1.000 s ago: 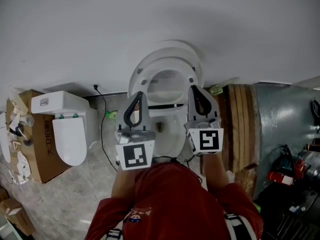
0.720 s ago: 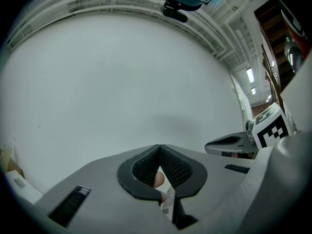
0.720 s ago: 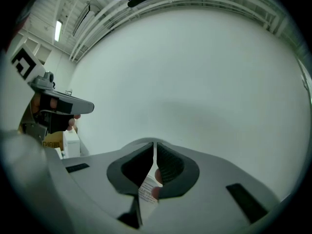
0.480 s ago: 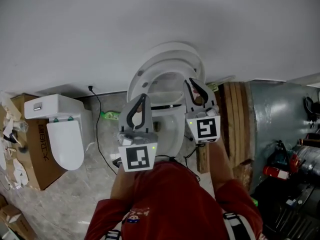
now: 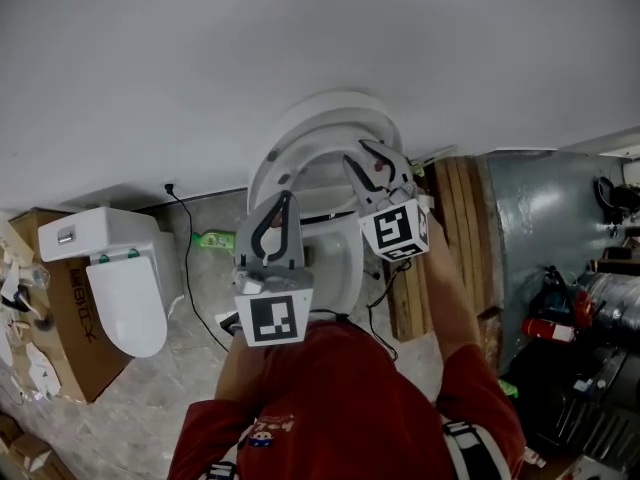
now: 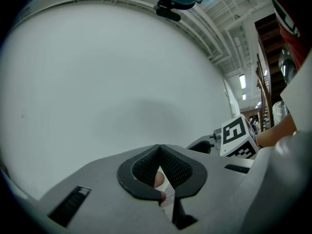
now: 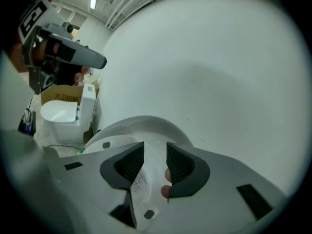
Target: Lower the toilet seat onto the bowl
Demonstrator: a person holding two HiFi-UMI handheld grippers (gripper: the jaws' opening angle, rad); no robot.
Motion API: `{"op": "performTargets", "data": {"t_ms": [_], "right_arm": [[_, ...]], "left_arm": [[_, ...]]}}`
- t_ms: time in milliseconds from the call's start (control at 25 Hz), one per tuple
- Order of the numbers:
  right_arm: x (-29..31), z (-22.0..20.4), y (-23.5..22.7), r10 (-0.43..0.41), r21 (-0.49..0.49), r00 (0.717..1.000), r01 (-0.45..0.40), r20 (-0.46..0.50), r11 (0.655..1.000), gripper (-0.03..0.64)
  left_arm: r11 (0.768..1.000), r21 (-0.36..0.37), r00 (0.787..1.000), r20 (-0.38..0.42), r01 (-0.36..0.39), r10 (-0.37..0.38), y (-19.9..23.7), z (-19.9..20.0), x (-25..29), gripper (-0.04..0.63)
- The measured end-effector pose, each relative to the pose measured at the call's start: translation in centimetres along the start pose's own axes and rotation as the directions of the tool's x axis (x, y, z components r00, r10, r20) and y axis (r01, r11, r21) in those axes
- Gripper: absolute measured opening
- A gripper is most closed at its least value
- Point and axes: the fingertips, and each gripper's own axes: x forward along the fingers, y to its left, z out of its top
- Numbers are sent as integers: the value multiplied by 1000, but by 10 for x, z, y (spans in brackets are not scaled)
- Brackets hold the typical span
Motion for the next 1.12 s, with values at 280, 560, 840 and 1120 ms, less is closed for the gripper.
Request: {"op": "performTargets", "data": {"t_ms": [280, 560, 840, 1120], "right_arm": [[31, -23, 14, 125, -249, 976, -168, -181, 954, 169], [56, -50, 32, 159, -427, 917, -318, -367, 847, 253], [76, -60, 26, 98, -500, 893, -333, -438, 799, 261], [86, -79, 24, 58, -522, 857, -365, -513, 771, 261]], "left_arm": [[996, 67, 998, -13, 64, -64, 5, -4, 7, 11], [997, 27, 997, -10, 78, -78, 13, -11, 12, 11], [997, -32, 998, 5, 67, -67, 22, -18, 13, 11], [995, -96, 999, 8, 39, -38, 35, -25, 12, 11]]}}
